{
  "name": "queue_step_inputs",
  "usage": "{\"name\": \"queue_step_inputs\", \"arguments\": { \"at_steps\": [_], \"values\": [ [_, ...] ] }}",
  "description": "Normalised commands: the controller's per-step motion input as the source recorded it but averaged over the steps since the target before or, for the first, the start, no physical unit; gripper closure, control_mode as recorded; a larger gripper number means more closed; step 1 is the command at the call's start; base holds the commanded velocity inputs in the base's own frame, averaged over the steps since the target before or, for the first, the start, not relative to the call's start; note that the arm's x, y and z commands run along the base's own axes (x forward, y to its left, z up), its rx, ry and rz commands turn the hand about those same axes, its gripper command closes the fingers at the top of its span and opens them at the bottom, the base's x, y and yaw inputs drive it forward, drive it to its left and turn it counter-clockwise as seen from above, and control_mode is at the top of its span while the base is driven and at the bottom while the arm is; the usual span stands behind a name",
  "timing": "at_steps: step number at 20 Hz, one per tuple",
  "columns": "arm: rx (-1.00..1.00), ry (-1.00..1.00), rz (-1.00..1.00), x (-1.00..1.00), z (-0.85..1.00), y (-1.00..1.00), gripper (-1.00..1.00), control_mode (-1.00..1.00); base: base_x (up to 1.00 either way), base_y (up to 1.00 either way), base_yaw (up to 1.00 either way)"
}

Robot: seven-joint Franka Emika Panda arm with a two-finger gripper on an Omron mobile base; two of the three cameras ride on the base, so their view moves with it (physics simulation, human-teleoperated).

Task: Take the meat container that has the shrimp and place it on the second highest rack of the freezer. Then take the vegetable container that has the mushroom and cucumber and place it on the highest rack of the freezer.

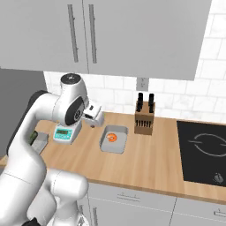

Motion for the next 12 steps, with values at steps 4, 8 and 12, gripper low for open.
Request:
{"name": "queue_step_inputs", "arguments": {
  "at_steps": [4, 8, 12],
  "values": [
    [0.30, 0.03, -0.63, -0.08, -0.58, -0.47, -1.00, -1.00, 0.00, 0.00, 0.00],
    [0.32, 0.10, -0.68, -0.16, -0.41, -0.43, -1.00, -1.00, 0.00, 0.00, 0.00],
    [0.31, 0.17, -0.43, 0.03, -0.14, -0.43, -1.00, -1.00, 0.00, 0.00, 0.00]
  ]
}}
